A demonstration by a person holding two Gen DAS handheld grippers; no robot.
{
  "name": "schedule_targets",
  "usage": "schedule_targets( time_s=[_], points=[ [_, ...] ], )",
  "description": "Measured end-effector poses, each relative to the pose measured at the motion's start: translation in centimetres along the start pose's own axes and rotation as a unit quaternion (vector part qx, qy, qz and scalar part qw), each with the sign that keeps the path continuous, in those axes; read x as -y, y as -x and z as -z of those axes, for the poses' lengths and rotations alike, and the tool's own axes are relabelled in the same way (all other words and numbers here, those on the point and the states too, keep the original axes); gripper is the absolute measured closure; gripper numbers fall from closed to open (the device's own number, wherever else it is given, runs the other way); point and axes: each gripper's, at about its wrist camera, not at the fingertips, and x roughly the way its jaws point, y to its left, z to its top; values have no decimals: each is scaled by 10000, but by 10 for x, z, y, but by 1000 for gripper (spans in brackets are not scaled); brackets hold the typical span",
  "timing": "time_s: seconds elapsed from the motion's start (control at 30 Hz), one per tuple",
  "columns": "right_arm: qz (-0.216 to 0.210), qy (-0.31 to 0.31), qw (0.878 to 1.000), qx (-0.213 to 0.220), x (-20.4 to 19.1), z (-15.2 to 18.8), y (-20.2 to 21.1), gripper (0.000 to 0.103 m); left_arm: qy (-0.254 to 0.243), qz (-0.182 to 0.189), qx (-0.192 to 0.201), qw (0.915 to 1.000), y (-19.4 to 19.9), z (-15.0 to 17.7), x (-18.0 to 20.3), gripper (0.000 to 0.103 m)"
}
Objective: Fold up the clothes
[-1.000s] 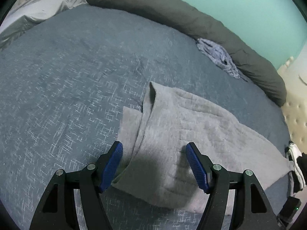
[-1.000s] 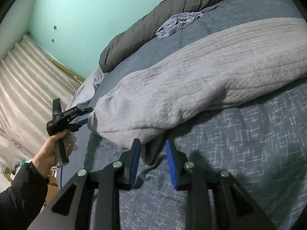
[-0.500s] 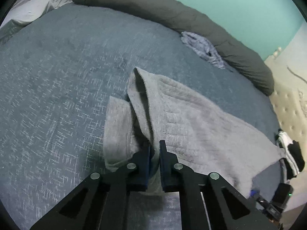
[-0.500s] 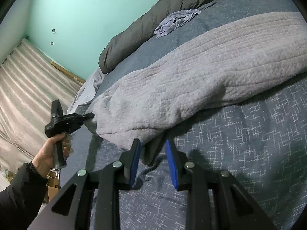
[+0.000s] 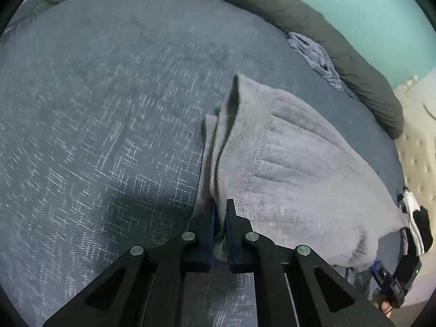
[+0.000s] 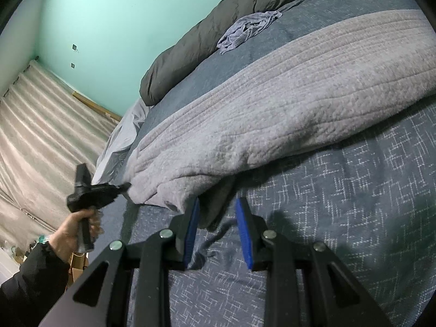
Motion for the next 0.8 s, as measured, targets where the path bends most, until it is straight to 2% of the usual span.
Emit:
schedule_targets(
  time_s=[0.1,0.17,0.23,0.27,0.5,0.53,0.57,0.7,0.8],
  points=[
    [2,-20,10000,-6,1,0,0,75,-33,-10,64,10000,2,-3,2,87],
    [2,-40,10000,-12,3,0,0,75,-106,-11,147,9998,6,-6,5,62],
    [2,-60,10000,-19,4,1,0,74,-139,17,199,9997,6,-11,8,55],
    [2,-70,10000,-22,5,1,0,74,-133,48,207,9997,3,-15,10,55],
    [25,-99,9999,-32,7,1,0,74,-212,163,201,9994,-18,-32,26,58],
    [32,-112,9999,-42,8,1,-1,74,-245,147,170,9994,-20,-34,30,77],
    [40,-124,9999,-51,8,2,-2,73,-291,79,138,9995,-23,-35,32,91],
    [61,-153,9999,-40,12,0,-1,73,-419,-187,227,9987,-15,-37,32,94],
    [80,-202,9998,-14,15,0,2,73,-374,-196,229,9988,-8,-42,22,94]
  ],
)
